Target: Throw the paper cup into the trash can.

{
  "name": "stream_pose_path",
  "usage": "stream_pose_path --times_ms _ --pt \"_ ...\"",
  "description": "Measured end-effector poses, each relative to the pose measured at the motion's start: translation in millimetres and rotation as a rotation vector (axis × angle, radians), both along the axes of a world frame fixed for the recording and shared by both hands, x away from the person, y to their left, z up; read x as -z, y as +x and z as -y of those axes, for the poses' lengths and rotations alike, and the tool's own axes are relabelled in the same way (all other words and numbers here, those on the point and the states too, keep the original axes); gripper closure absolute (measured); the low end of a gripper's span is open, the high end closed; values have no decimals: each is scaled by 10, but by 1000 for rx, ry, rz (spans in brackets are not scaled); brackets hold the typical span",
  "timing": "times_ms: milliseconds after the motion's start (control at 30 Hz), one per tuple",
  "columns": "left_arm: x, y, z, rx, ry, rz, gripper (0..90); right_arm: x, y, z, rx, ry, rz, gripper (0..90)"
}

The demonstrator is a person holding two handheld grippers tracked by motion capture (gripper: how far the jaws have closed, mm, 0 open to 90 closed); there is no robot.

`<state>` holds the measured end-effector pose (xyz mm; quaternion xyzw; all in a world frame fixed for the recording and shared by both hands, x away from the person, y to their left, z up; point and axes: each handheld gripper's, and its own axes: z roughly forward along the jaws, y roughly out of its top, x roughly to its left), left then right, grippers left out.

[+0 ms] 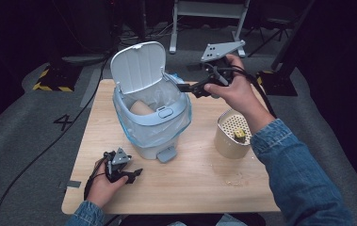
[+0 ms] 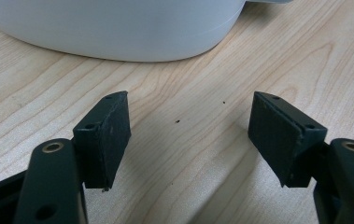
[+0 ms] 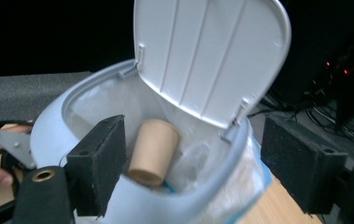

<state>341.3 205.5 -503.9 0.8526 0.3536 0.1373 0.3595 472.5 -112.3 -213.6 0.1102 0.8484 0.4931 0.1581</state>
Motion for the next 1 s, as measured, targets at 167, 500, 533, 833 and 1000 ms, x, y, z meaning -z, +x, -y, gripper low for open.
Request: stream_pose_path --times_ms 167,500,533,833,1000 --pt "1 -8 -10 -5 -2 -4 292 -66 -68 268 44 -2 -3 233" --pt "0 -1 -42 -23 -1 -6 284 -74 -242 881 131 -5 0 250" --pt "0 3 -48 -21 0 -5 283 -67 -251 944 141 -3 -2 250" --pt "-1 19 -94 -11 3 -6 276 17 -324 1456 211 21 -15 254" --pt "1 20 -94 -15 2 -7 269 136 -382 1723 263 9 -33 251"
